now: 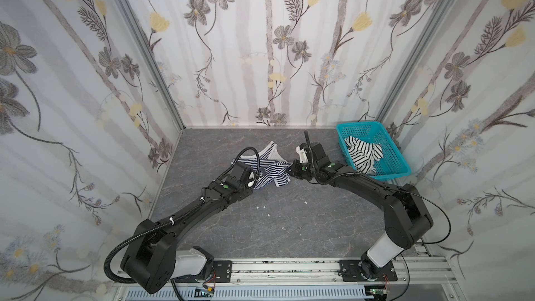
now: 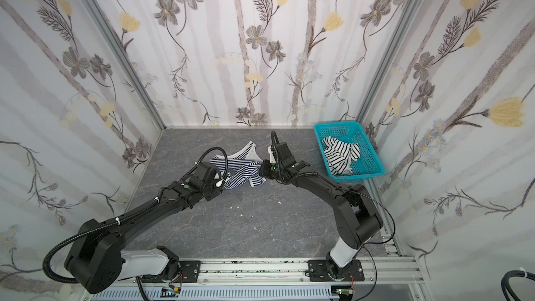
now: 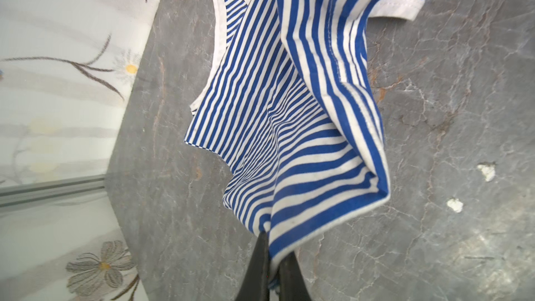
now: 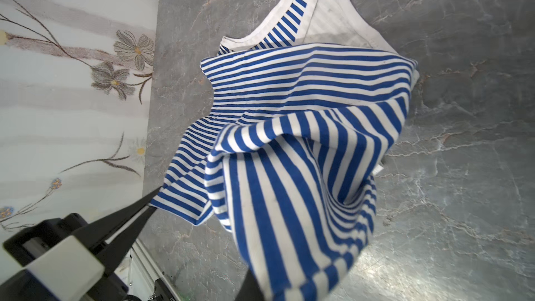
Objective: Fold and stack tank tops
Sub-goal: Smooth out the tank top at the center of the table.
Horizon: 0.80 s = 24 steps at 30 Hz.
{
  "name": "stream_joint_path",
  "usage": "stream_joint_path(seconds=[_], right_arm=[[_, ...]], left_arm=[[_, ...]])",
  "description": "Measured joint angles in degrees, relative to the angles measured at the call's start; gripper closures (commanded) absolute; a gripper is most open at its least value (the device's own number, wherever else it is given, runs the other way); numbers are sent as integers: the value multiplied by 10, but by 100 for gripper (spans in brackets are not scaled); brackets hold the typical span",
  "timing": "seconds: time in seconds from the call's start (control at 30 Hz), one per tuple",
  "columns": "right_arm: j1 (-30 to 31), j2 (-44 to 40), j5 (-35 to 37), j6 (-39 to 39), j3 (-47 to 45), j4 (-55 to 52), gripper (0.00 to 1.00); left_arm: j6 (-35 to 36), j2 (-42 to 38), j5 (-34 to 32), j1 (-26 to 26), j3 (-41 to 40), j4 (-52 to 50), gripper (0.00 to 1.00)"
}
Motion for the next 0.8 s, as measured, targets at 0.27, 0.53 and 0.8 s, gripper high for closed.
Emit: stream_joint_path(seconds=[0.27, 0.53, 0.8], right_arm=[[-17, -38, 3, 0, -48, 4, 100], [-19, -40, 4, 0, -62, 12, 100], [-45, -58, 28, 1, -90, 10, 100]], left_arm=[[54, 99, 3, -3, 84, -8, 90], [102, 250, 17, -11, 210, 0, 90], [156, 395, -12, -15, 349, 5, 73]])
